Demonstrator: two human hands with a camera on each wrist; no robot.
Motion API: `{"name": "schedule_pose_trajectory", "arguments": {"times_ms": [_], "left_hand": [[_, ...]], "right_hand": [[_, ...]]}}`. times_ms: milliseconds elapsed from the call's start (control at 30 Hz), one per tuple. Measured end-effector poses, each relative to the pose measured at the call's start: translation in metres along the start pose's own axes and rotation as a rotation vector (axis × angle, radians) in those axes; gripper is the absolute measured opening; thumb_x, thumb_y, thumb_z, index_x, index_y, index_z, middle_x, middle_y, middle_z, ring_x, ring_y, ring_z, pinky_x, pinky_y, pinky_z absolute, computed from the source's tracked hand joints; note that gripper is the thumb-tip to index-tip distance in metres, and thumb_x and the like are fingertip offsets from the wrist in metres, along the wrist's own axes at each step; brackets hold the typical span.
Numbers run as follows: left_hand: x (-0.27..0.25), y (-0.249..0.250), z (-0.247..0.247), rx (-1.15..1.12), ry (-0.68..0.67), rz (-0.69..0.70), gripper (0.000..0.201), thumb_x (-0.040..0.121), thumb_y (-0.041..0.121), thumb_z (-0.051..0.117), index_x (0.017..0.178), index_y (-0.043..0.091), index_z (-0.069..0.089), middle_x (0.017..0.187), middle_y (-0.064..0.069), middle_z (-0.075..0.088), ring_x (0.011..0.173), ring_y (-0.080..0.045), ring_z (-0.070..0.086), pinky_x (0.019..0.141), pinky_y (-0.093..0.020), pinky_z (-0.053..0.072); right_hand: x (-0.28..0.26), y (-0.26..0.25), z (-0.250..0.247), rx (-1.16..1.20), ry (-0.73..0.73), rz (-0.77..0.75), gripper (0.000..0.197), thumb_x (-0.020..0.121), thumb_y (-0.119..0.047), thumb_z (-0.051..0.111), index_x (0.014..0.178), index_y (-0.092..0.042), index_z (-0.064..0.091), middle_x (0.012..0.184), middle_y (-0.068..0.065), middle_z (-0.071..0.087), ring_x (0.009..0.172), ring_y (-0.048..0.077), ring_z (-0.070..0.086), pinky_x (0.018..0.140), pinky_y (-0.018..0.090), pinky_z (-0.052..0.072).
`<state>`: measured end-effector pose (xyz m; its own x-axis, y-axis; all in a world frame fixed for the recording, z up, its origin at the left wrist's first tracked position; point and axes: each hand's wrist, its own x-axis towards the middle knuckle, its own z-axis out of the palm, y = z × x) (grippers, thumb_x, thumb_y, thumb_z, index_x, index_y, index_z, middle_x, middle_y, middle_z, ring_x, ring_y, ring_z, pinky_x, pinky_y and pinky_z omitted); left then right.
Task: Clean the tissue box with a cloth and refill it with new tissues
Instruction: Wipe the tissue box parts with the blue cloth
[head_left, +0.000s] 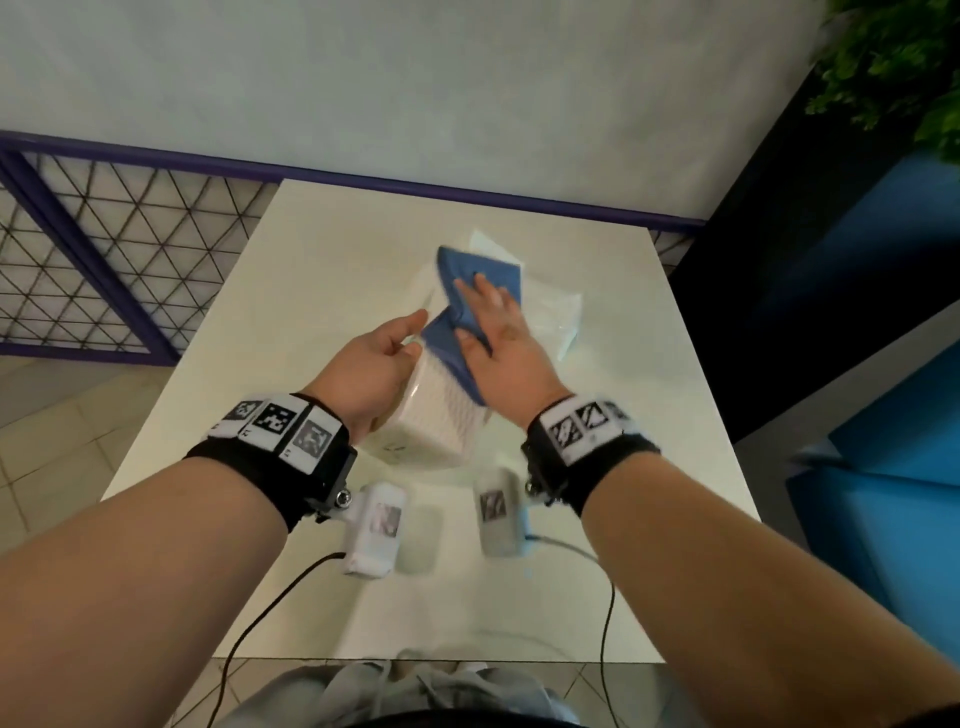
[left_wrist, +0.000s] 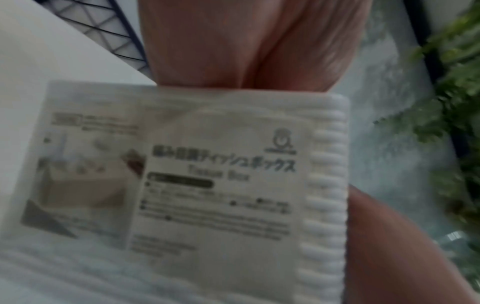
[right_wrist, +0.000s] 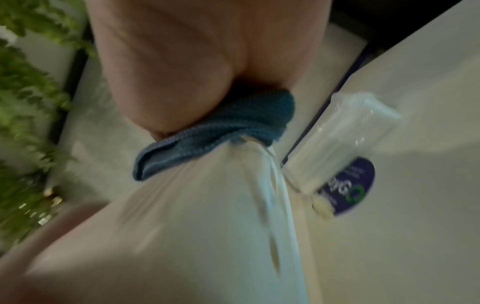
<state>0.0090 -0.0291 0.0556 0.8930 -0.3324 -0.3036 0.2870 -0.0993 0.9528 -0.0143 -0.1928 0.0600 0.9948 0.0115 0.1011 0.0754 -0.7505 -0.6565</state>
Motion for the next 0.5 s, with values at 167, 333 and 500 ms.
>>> {"name": "schedule_pose_trajectory", "arguments": {"times_ms": [167, 333, 500], "left_hand": [[0.001, 0.002, -0.008, -0.082, 0.07, 0.009, 0.043, 0.096, -0.006, 0.04, 0.136, 0.008, 0.048, 0.122, -0.016, 0.058, 0.109, -0.029, 0.057, 0.1, -0.037, 0.044], [-0.006, -0.008, 0.003, 0.197, -0.017, 0.073, 0.041, 0.093, 0.018, 0.05, 0.131, 0.03, 0.056, 0.127, -0.007, 0.063, 0.118, -0.025, 0.058, 0.108, -0.047, 0.039], [-0.013, -0.015, 0.006, 0.287, -0.082, 0.127, 0.044, 0.1, 0.014, 0.044, 0.14, 0.031, 0.044, 0.131, 0.001, 0.058, 0.112, -0.015, 0.057, 0.102, -0.032, 0.044]], "right_hand": [[-0.062, -0.003, 0.041, 0.139, -0.053, -0.244, 0.057, 0.091, -0.036, 0.04, 0.146, -0.025, 0.03, 0.153, -0.013, 0.017, 0.144, 0.009, 0.001, 0.121, 0.041, 0.001], [-0.016, 0.011, 0.009, 0.095, 0.022, -0.012, 0.056, 0.1, -0.025, 0.042, 0.15, -0.024, 0.018, 0.16, -0.001, 0.009, 0.149, 0.022, 0.003, 0.121, 0.046, 0.011], [0.023, 0.016, -0.023, 0.097, 0.126, 0.315, 0.056, 0.102, -0.03, 0.034, 0.152, -0.023, 0.01, 0.161, 0.003, 0.01, 0.145, 0.03, 0.022, 0.117, 0.043, 0.025]]}}
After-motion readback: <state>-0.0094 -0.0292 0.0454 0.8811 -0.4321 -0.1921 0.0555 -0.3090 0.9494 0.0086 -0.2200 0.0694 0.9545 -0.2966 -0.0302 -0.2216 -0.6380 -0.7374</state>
